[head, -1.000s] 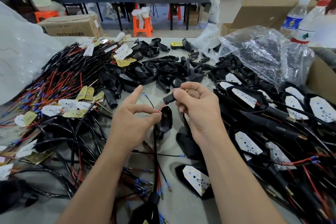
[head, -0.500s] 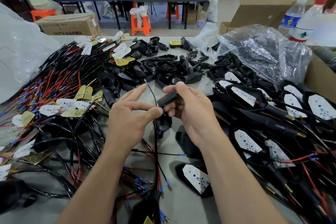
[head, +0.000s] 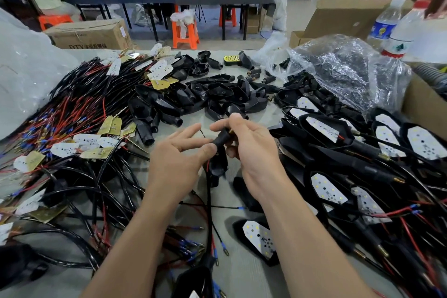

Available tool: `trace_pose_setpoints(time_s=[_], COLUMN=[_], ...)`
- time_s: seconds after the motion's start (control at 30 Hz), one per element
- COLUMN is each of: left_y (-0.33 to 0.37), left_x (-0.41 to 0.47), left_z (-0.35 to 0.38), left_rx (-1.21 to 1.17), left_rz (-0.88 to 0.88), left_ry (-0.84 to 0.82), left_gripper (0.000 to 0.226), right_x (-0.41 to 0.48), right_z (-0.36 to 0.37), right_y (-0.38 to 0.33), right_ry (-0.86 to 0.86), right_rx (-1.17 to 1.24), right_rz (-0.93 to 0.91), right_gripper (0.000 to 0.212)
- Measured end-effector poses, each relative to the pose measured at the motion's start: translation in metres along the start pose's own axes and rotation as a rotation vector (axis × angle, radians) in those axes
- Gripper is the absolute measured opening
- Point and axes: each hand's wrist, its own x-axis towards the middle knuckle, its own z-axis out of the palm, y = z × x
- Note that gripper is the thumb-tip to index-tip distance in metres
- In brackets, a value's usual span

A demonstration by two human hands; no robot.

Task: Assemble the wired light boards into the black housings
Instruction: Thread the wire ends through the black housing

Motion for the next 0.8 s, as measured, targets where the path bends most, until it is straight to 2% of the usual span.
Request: trace_pose_setpoints(time_s=[0.07,0.13,0.3,0.4,0.5,0.67,0.8], left_y=[-0.001,-0.001,0.001,0.002,0.003,0.009,0.012], left_x=[-0.001,-0.002,0.0,-0.002,-0.002,-0.005,-0.008], left_z=[0.002,0.006,0.003,0.004,0.004,0.005,0.006], left_rx=[-0.037,-0.076,-0.03,-0.035,-0.062,-0.033,0.036], left_rz=[0.01,0.012,-0.018,0.011,0.032,0.027,0.03], left_ry=[-0.101,-0.124,-0.023,-0.005,0.011,0.016,0.019], left_gripper=[0.018,0.021,0.017,0.018,0.022,0.021,0.023], right_x=[-0.001,-0.001,0.005,0.003,-0.002,-0.004,-0.002], right_z=[-0.002,-0.003,-0.008,-0.006,0.001,0.003,0.005], right_y=[-0.001,-0.002,-0.004,-0.002,0.0,-0.001,0.0], right_ry=[-0.068,-0.085,0.161,0.098,-0.029,0.025,0.15], right_rx=[0.039,0.057,0.315,0.244,0.081,0.162,0.23], right_rz=[0.005,0.002,-0.051,-0.025,-0.01,-0.05,-0.094], right_gripper=[0.05,0.051,0.05,0.042,0.022,0.033,0.038])
